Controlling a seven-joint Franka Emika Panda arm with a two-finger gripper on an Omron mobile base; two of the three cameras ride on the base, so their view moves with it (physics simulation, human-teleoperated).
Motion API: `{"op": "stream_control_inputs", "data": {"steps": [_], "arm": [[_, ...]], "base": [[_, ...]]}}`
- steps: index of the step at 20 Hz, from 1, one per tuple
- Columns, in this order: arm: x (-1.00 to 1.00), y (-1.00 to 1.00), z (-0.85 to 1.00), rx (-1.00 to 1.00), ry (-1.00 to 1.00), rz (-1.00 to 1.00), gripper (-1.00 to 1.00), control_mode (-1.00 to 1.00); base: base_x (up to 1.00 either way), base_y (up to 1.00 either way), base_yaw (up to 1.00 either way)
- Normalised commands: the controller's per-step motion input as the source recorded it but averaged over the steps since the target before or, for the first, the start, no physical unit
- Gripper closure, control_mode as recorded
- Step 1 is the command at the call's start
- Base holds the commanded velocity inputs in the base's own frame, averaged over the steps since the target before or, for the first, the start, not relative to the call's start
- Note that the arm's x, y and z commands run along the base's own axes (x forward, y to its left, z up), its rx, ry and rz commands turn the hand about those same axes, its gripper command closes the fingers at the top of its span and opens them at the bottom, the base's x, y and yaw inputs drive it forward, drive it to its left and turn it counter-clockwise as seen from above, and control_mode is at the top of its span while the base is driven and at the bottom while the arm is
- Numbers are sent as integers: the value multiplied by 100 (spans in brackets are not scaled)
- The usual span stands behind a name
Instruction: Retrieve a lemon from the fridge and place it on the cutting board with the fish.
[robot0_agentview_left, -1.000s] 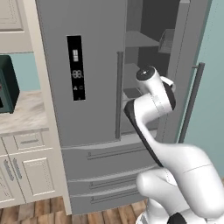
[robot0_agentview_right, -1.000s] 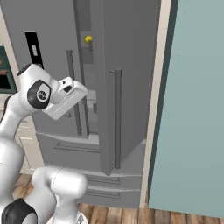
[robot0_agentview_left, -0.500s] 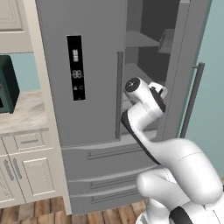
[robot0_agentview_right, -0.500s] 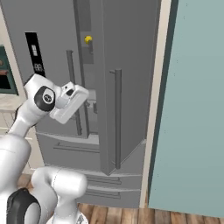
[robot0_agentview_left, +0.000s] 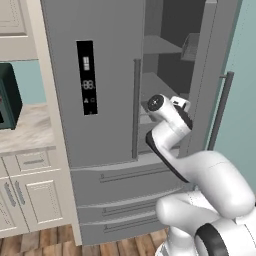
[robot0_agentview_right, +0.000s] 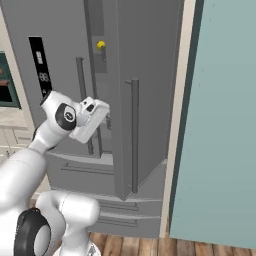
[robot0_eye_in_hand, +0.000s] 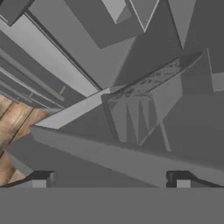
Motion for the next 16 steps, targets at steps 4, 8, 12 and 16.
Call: {"op": "stream_control_inputs", "data": {"steps": [4, 8, 12, 16], "arm": [[20, -22, -17, 0, 0, 6, -100, -100], [-13, -52, -24, 0, 2, 0, -100, -100], [-37, -62, -10, 0, 4, 0, -100, -100], [-27, -80, -18, 0, 4, 0, -100, -100]], "base": [[0, 0, 0], [0, 0, 0], [0, 0, 0], [0, 0, 0]]}}
